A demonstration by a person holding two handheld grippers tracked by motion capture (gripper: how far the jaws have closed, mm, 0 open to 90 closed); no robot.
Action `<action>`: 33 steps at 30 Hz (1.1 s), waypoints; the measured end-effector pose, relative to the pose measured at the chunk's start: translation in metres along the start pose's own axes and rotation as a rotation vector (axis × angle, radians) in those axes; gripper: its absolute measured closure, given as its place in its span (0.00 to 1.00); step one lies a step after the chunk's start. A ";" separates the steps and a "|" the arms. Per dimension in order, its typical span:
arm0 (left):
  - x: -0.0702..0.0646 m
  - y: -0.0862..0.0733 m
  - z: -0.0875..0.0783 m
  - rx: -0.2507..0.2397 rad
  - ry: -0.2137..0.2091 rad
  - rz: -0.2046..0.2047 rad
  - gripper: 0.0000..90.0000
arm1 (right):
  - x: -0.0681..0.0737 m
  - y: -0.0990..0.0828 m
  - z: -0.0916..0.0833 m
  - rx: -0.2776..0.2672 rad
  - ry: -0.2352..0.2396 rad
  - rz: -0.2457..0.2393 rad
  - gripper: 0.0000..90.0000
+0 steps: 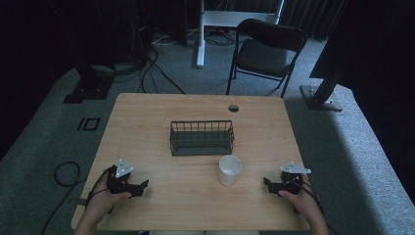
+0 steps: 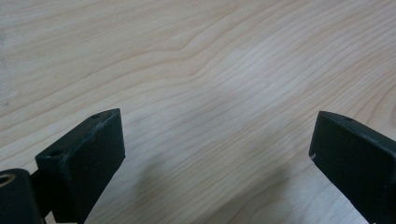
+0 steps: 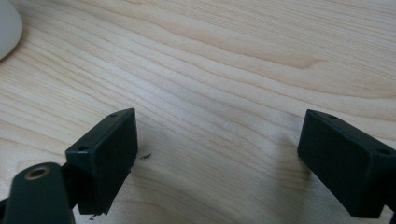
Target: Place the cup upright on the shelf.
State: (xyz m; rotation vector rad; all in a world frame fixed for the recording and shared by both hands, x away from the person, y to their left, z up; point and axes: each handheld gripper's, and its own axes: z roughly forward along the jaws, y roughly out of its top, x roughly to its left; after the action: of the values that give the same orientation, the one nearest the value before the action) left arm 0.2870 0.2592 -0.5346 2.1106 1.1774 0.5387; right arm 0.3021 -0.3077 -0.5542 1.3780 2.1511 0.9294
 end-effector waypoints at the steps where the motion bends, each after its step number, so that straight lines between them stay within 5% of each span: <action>1: 0.000 0.000 0.000 0.000 0.000 0.000 0.04 | 0.000 0.000 0.000 0.000 0.000 0.000 0.13; 16: -0.024 0.015 0.009 -0.007 -0.049 0.069 0.06 | 0.000 0.000 0.000 0.000 0.001 -0.001 0.13; 33: -0.060 0.040 0.021 -0.056 -0.152 0.139 0.06 | 0.000 0.000 0.000 0.000 0.001 0.000 0.13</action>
State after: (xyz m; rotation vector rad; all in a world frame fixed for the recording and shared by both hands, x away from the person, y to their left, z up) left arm 0.2928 0.1854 -0.5234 2.1549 0.9262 0.4586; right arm 0.3022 -0.3076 -0.5543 1.3774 2.1524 0.9298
